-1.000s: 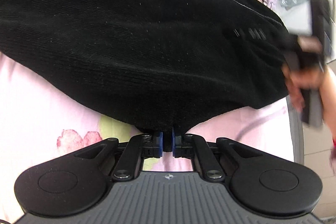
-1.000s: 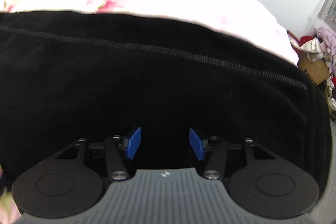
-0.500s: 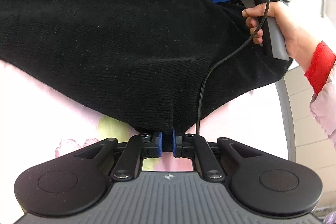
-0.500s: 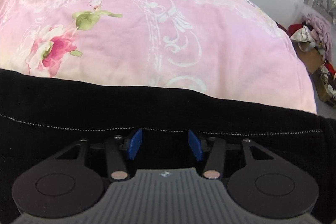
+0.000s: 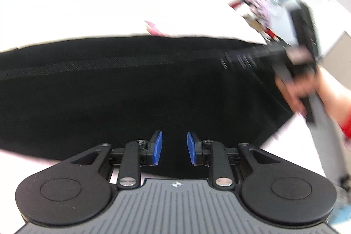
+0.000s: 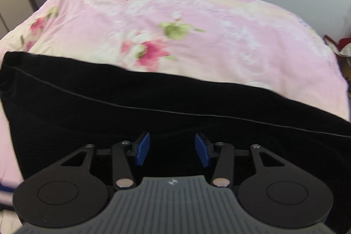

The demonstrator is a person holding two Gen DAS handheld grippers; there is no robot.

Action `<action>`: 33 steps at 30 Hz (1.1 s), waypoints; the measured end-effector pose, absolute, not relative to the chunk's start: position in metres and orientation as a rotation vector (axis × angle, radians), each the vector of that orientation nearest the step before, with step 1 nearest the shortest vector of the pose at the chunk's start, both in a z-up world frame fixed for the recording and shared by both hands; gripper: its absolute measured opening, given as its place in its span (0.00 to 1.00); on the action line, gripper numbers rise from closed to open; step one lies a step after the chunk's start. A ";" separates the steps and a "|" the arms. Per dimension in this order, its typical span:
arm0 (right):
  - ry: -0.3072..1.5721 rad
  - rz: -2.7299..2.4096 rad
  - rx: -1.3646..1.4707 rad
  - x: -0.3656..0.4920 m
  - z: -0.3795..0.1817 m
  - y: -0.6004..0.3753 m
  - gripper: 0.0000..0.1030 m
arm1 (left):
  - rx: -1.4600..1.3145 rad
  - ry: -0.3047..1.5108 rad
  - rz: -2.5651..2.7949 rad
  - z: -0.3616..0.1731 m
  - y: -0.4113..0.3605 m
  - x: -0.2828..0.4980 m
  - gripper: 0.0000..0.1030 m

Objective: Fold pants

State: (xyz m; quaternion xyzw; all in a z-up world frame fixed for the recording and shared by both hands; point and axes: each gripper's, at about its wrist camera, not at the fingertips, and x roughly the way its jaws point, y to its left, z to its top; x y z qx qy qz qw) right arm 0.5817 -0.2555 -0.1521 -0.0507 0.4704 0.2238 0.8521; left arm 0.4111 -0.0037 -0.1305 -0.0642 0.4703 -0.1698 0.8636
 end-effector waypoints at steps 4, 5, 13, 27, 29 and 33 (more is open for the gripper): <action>0.997 0.526 -0.106 0.582 -0.161 -0.218 0.41 | -0.136 0.984 -0.233 -0.149 0.031 0.470 0.27; 1.016 0.535 -0.107 0.584 -0.166 -0.209 0.41 | -0.131 1.000 -0.209 -0.157 0.038 0.483 0.27; 1.004 0.475 -0.132 0.618 -0.203 -0.173 0.37 | -0.105 1.039 -0.138 -0.203 0.056 0.559 0.16; 0.903 0.372 -0.055 0.665 -0.188 -0.171 0.39 | -0.055 0.813 0.067 -0.182 0.071 0.595 0.23; 0.915 0.387 -0.042 0.655 -0.180 -0.174 0.44 | -0.048 0.805 0.055 -0.169 0.084 0.580 0.29; 0.959 0.446 -0.014 0.614 -0.169 -0.175 0.45 | -0.024 0.808 0.055 -0.147 0.117 0.539 0.46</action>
